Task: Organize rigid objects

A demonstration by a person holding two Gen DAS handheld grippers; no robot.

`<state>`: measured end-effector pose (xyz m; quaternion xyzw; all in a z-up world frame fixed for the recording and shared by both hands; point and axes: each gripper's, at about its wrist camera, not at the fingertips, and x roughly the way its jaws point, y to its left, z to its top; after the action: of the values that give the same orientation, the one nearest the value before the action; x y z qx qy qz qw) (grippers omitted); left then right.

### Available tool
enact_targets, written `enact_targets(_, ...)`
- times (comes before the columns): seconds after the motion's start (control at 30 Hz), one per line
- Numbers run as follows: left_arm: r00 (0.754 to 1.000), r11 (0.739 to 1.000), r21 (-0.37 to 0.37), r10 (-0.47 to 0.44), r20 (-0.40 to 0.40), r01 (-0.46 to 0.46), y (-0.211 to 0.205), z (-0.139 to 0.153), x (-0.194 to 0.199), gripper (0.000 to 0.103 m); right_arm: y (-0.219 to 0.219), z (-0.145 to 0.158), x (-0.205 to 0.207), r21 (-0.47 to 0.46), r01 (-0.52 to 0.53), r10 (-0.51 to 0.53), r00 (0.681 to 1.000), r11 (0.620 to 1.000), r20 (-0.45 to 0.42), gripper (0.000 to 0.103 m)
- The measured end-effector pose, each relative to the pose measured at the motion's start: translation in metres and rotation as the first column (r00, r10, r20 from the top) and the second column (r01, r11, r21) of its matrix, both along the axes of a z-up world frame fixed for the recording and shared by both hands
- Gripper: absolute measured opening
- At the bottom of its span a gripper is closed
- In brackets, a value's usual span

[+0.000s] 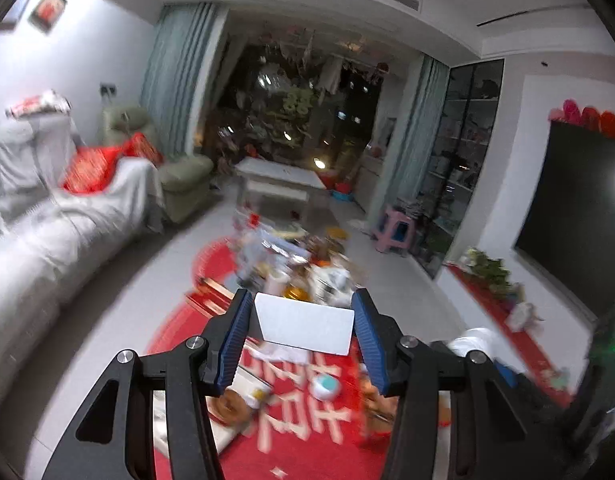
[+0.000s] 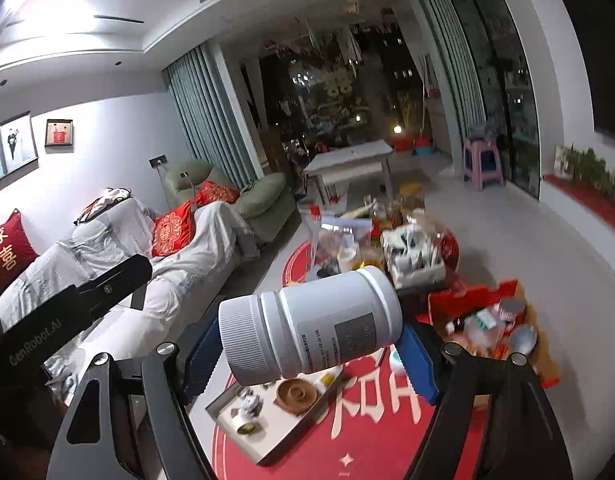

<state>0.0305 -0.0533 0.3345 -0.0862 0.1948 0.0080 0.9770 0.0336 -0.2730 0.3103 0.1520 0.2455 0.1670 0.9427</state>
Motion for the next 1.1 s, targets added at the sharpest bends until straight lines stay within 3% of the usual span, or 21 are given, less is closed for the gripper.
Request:
enact_targets(0.2, 0.994, 0.996, 0.012, 0.094, -0.048, -0.093, 0.046, -0.018, 0.019, 0.055, 0.028, 0.004, 0.023, 0.012, -0.039, 0.039, 0.999, 0.999, 0.002, 0.079)
enact_targets(0.47, 0.964, 0.975, 0.011, 0.222, -0.144, -0.222, 0.118, -0.070, 0.054, 0.055, 0.107, -0.030, 0.074, -0.057, -0.145, 0.139, 0.985, 0.988, -0.099, 0.079)
enact_targets(0.77, 0.894, 0.943, 0.085, 0.331, -0.303, -0.320, 0.165, -0.166, 0.091, 0.055, 0.175, -0.093, 0.125, -0.133, -0.233, 0.197, 0.951, 0.963, -0.238, 0.079)
enact_targets(1.1, 0.807, 0.940, 0.158, 0.341, -0.482, -0.303, 0.159, -0.280, 0.102, 0.055, 0.194, -0.190, 0.129, -0.170, -0.300, 0.213, 0.891, 0.939, -0.401, 0.079)
